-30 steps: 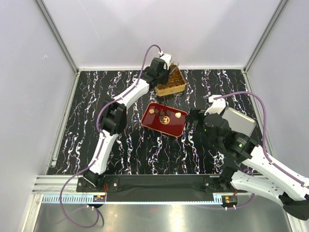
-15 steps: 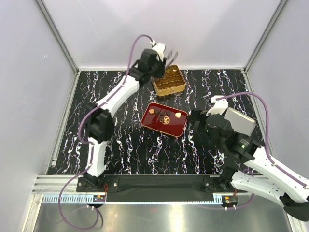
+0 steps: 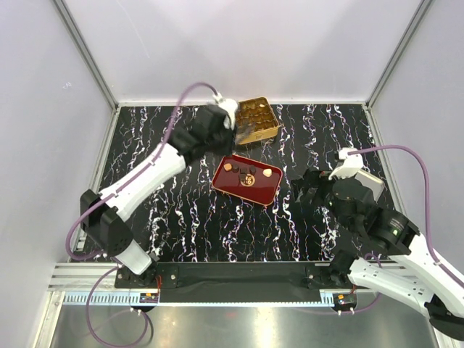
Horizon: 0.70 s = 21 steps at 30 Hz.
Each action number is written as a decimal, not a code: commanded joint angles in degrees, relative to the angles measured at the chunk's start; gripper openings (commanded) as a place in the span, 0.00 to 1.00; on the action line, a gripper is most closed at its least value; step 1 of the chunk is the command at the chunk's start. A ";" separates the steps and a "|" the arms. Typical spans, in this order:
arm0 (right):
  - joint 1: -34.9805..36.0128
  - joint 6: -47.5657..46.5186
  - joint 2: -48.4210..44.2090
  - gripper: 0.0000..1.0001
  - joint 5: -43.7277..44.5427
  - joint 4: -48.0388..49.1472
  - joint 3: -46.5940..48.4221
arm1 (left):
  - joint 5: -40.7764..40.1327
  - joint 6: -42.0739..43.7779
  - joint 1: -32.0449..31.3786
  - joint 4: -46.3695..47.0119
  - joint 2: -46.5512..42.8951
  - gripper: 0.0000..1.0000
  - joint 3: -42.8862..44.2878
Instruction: Pack the chocolate
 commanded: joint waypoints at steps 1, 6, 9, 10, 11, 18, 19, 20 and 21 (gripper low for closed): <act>0.52 2.71 -1.38 1.00 -2.32 -3.76 1.92 | -6.12 -2.95 -6.85 -6.34 -4.57 0.39 -4.57; 0.44 5.87 -1.91 1.00 -7.24 -7.19 2.88 | -7.29 -7.61 -12.21 -6.96 -10.28 0.39 -13.36; 0.44 7.89 -3.75 1.00 -9.43 -7.55 1.83 | -9.22 -9.20 -13.89 -7.67 -11.43 0.39 -16.17; 0.44 8.42 -4.28 1.00 -9.61 -7.63 1.48 | -10.18 -9.64 -14.07 -7.76 -11.61 0.39 -16.88; 0.52 8.60 -5.16 1.00 -9.96 -8.07 0.95 | -10.54 -9.81 -14.24 -7.58 -11.78 0.39 -17.49; 0.44 9.74 -7.45 1.00 -7.86 -11.33 0.77 | -12.04 -10.87 -14.51 -5.65 -10.91 0.40 -21.80; 0.44 9.83 -7.71 1.00 -7.34 -11.50 0.69 | -12.04 -10.96 -14.42 -5.39 -10.82 0.41 -22.33; 0.44 9.83 -8.15 1.00 -7.24 -11.50 0.69 | -11.95 -10.96 -14.42 -5.04 -10.30 0.41 -22.42; 0.44 9.92 -8.24 1.00 -7.07 -11.59 0.69 | -11.95 -10.87 -14.42 -4.77 -10.03 0.42 -22.59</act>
